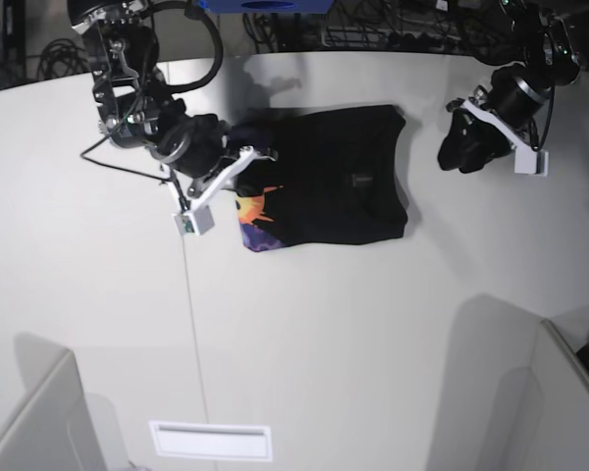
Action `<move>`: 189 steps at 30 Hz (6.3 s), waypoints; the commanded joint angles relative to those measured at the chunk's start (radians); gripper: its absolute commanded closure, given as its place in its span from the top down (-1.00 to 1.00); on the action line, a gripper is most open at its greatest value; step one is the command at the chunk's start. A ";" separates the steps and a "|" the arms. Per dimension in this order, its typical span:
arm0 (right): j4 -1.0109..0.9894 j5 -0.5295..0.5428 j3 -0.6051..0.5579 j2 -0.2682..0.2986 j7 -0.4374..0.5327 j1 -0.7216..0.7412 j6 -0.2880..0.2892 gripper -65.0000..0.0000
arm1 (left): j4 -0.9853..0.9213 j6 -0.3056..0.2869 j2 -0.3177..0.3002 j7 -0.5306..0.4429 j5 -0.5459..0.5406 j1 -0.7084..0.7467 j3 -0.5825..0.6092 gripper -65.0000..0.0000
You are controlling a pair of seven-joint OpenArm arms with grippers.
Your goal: Fold the T-shirt properly
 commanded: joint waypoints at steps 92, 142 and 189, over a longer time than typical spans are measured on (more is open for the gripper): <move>-0.012 0.001 0.379 0.000 0.324 -0.253 0.274 -1.00 | -0.348 -0.009 -0.162 -0.062 1.140 -0.892 1.674 -1.00; 0.030 0.027 0.671 0.002 0.318 -0.896 0.561 -1.00 | 0.120 -0.010 -0.387 -0.395 0.731 0.306 0.207 -1.00; -1.830 -0.367 0.003 -0.159 1.265 -0.101 0.561 -1.00 | -1.779 0.142 0.042 -1.236 0.985 -0.301 1.040 -1.00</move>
